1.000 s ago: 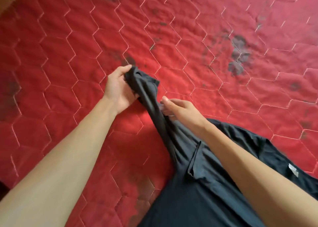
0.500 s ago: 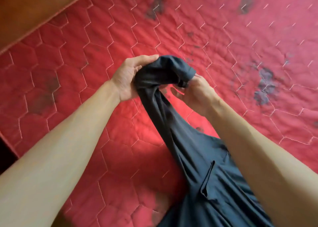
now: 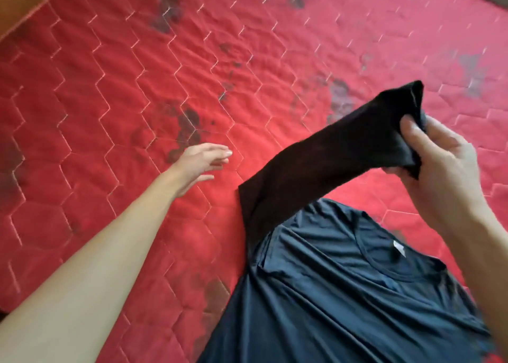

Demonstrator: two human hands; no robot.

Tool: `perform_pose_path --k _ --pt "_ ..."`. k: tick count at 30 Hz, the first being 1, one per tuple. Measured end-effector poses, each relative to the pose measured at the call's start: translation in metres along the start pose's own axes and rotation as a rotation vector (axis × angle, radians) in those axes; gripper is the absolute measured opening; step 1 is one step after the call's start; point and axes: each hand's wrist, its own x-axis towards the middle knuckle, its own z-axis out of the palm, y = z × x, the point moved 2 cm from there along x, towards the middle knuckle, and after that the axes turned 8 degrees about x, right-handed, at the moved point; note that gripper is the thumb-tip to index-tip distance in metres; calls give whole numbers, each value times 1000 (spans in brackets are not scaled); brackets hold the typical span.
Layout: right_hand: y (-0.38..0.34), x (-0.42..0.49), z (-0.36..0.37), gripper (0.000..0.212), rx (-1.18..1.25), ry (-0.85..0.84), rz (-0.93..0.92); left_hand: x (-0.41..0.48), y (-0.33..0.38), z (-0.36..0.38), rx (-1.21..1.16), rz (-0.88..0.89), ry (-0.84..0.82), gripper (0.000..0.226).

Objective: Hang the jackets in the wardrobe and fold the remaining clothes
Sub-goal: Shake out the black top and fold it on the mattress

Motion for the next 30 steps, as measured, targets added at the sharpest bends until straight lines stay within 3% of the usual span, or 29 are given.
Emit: perform_pose_path --k 3,7,9,13,17,21,24,28,30 --pt "-2 -43 -82 11 70 160 10 -6 -19 57 166 -37 -54 43" --pt "13 -103 -170 27 134 333 121 -24 -54 136 661 86 -42 118" --pt "33 -133 -210 37 180 419 161 -37 -70 173 948 234 -4 133" --pt "92 -180 -277 57 162 632 246 -63 -97 236 1302 556 -7 134" --pt "146 -219 -311 10 -5 687 289 -70 -119 265 1511 714 6 120" --pt "202 -258 -328 38 -87 672 399 -71 -134 261 1646 762 76 98" --pt "229 -282 -328 33 -125 640 449 -73 -136 240 1687 766 178 74" --pt "246 -295 -324 31 -164 634 448 -70 -138 197 1593 654 260 80" --pt "252 -297 -324 32 -186 660 449 -74 -141 181 1527 575 260 95"
